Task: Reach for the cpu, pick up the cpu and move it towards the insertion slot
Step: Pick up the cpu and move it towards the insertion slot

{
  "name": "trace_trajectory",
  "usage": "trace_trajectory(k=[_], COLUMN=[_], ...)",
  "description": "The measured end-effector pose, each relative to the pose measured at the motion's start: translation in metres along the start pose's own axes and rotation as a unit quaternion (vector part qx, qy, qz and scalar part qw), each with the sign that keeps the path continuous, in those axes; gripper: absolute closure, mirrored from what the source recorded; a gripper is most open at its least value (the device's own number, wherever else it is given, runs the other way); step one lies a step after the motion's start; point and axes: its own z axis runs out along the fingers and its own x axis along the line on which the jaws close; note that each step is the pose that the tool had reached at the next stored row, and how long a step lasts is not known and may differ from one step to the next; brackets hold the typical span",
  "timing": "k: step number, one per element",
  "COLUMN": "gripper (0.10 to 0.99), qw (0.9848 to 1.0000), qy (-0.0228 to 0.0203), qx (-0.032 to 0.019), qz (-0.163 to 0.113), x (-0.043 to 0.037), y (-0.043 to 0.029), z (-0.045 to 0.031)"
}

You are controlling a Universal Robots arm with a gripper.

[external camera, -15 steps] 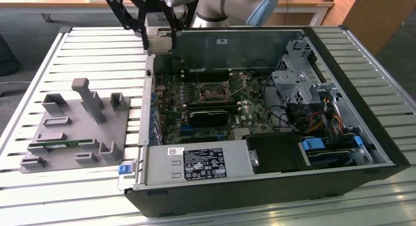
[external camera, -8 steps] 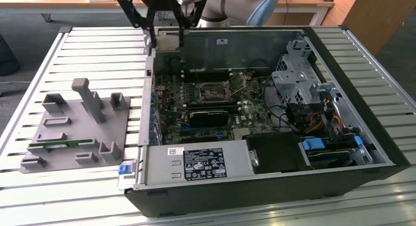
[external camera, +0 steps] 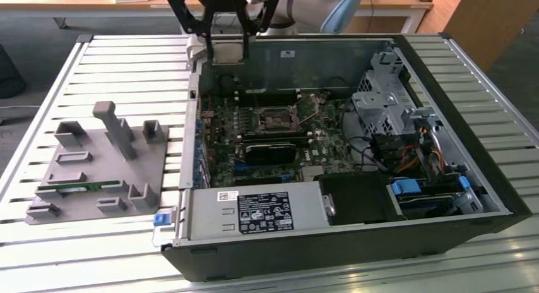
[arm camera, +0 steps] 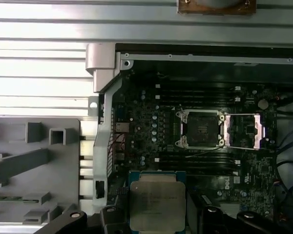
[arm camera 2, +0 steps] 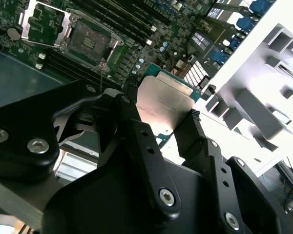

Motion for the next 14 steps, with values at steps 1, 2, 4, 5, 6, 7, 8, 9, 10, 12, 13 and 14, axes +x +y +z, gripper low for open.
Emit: trace_trajectory(k=[1, 2, 4, 5, 6, 7, 8, 9, 10, 12, 13, 14], gripper=[0.541, 0.541, 0.541, 0.541, 0.541, 0.541, 0.541, 0.541, 0.541, 0.541, 0.541, 0.541], qw=[1.0, 1.0, 1.0, 1.0, 1.0, 1.0, 1.0, 1.0, 1.0, 1.0, 1.0, 1.0], qy=[0.0, 0.0, 0.0, 0.0, 0.0, 0.0, 0.0, 0.0, 0.0, 0.0, 0.0, 0.0], qx=[0.0001, 0.0, 0.0001, 0.0, 0.0, 0.0, 0.0, 0.0, 0.0, 0.0001, 0.0001, 0.0], qz=[0.0, 0.0, 0.0, 0.0, 0.0, 0.0, 0.0, 0.0, 0.0, 0.0, 0.0, 0.0], x=[-0.0019, -0.0035, -0.0061, -0.0071, -0.0081, -0.0091, -0.0097, -0.0103, -0.011, -0.0125, -0.0138, -0.0161], y=[0.001, 0.0019, 0.0043, 0.0057, 0.0072, 0.0089, 0.0104, 0.012, 0.0138, 0.0171, 0.0185, 0.0197], z=[0.0, 0.0, 0.0001, 0.0002, 0.0003, 0.0005, 0.0007, 0.0009, 0.001, 0.0016, 0.0019, 0.0023])
